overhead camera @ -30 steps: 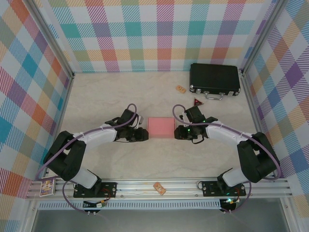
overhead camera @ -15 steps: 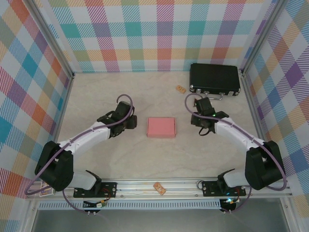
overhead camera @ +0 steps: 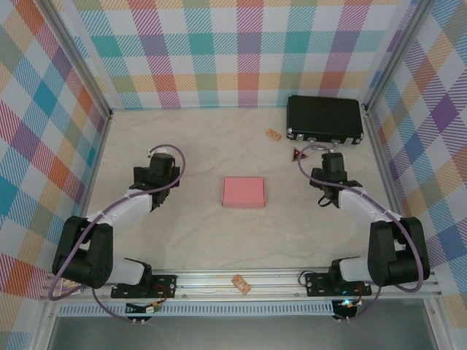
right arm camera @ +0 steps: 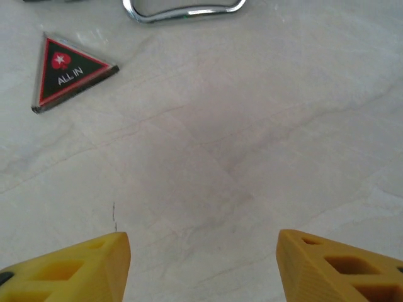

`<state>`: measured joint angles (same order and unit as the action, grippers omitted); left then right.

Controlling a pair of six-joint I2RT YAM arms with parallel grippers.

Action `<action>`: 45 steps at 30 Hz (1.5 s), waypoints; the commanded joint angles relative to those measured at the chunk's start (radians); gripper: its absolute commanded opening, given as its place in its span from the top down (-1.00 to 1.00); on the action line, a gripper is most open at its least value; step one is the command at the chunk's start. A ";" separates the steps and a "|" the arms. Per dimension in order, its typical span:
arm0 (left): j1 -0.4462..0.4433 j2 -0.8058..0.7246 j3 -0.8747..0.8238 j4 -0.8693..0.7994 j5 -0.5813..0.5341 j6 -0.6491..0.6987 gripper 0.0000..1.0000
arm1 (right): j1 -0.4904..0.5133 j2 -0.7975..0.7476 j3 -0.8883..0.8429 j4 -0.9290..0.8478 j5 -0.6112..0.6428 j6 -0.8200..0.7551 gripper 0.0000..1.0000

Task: Fold the paper box

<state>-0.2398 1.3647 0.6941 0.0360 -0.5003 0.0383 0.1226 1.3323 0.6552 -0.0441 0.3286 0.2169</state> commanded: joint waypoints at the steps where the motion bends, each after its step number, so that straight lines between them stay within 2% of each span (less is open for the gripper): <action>1: 0.071 0.006 -0.058 0.206 0.179 0.038 -0.99 | -0.040 -0.033 -0.071 0.284 -0.148 -0.102 -0.29; 5: 0.141 0.021 -0.151 0.414 0.327 0.014 -0.99 | -0.086 -0.030 -0.148 0.470 -0.262 -0.120 -0.34; 10: 0.217 0.076 -0.219 0.607 0.505 -0.032 -1.00 | -0.128 -0.015 -0.177 0.555 -0.367 -0.161 -0.35; 13: 0.223 0.109 -0.263 0.710 0.545 -0.024 -0.99 | -0.139 -0.011 -0.250 0.722 -0.384 -0.186 -0.35; 22: 0.224 0.227 -0.359 1.002 0.566 -0.010 -0.99 | -0.146 0.092 -0.307 0.895 -0.407 -0.187 -0.36; 27: 0.210 0.220 -0.303 0.873 0.446 -0.039 -1.00 | -0.145 0.218 -0.323 1.055 -0.389 -0.183 -0.46; 29: 0.209 0.218 -0.304 0.874 0.445 -0.039 -1.00 | -0.146 0.186 -0.279 0.917 -0.359 -0.174 -0.52; 30: 0.208 0.216 -0.307 0.877 0.445 -0.038 -0.99 | -0.145 0.209 -0.273 0.943 -0.340 -0.165 -0.99; 34: 0.209 0.218 -0.296 0.860 0.473 -0.028 -0.99 | -0.143 0.201 -0.266 0.917 -0.340 -0.166 -0.98; 37: 0.209 0.221 -0.286 0.842 0.534 -0.001 -0.99 | -0.143 0.201 -0.266 0.910 -0.340 -0.166 -0.98; 45: 0.207 0.223 -0.279 0.831 0.527 -0.003 -1.00 | -0.143 0.200 -0.265 0.910 -0.340 -0.167 -0.98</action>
<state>-0.0303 1.5829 0.3916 0.8806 0.0105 0.0235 -0.0170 1.5322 0.3687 0.8455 -0.0154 0.0441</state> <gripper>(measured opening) 0.997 0.989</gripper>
